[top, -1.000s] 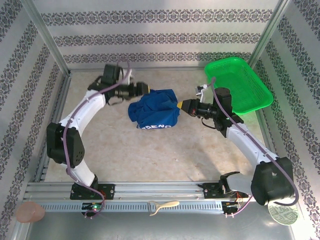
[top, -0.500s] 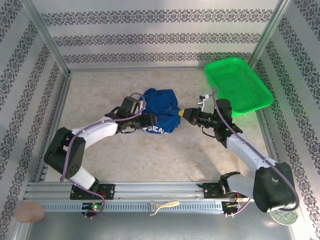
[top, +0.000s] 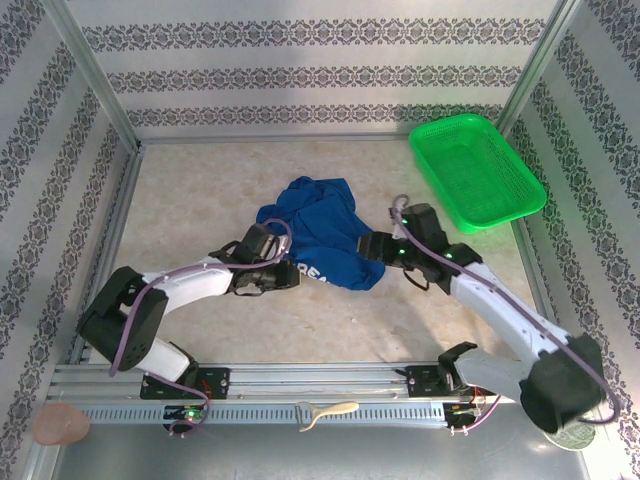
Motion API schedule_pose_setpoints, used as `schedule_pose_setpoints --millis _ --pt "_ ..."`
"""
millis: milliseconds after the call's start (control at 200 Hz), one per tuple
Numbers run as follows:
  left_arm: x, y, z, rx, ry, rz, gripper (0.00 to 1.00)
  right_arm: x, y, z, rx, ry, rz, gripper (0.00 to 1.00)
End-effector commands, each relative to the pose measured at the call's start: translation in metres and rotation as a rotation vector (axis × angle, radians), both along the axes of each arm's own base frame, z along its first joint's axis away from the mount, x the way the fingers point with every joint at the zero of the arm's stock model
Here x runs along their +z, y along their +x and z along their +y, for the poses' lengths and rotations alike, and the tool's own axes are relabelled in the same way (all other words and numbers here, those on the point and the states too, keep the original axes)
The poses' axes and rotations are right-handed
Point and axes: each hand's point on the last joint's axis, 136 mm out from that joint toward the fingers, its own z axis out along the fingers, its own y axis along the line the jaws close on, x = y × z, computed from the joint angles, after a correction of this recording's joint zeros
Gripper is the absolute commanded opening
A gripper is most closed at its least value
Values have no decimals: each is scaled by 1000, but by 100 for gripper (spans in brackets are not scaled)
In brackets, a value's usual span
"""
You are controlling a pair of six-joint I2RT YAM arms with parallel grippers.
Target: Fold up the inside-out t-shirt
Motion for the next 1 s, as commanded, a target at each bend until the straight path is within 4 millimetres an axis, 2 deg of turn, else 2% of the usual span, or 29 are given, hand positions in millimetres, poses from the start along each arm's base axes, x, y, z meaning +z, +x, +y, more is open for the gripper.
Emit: schedule_pose_setpoints --millis 0,85,195,275,380,445,480,520,545,575,619,664,749,879,994 --pt "28 -3 2 2 -25 -60 30 -8 11 3 64 -194 -38 66" --pt "55 10 6 27 -8 -149 51 -15 28 16 99 -237 -45 67" --pt "76 35 5 47 28 -219 63 -34 51 29 132 -279 -15 67" --pt "75 53 -3 49 33 -220 67 -52 63 41 158 -269 34 67" --pt "51 72 -12 49 65 -182 71 -75 79 49 149 -277 79 64" --pt "31 79 -16 39 88 -147 73 -81 87 53 143 -259 99 52" --pt "19 81 -18 27 102 -124 73 -83 91 52 133 -244 108 35" --pt "6 81 -20 11 114 -95 72 -82 96 51 120 -214 115 12" --pt "0 80 -23 -3 114 -76 69 -78 97 51 115 -186 115 0" --pt "-9 76 -25 -22 110 -52 63 -72 100 50 110 -145 111 0" --pt "-18 71 -27 -42 105 -18 47 -58 102 50 101 -85 93 0" --pt "-25 63 -27 -53 94 9 27 -40 102 49 94 -27 62 0" --pt "-31 45 -22 -56 67 37 0 0 100 47 77 120 -3 0" --pt "-29 15 -12 -45 26 66 0 60 90 39 63 368 -104 0" --pt "-31 -8 0 -23 13 85 0 86 77 34 69 493 -149 0"
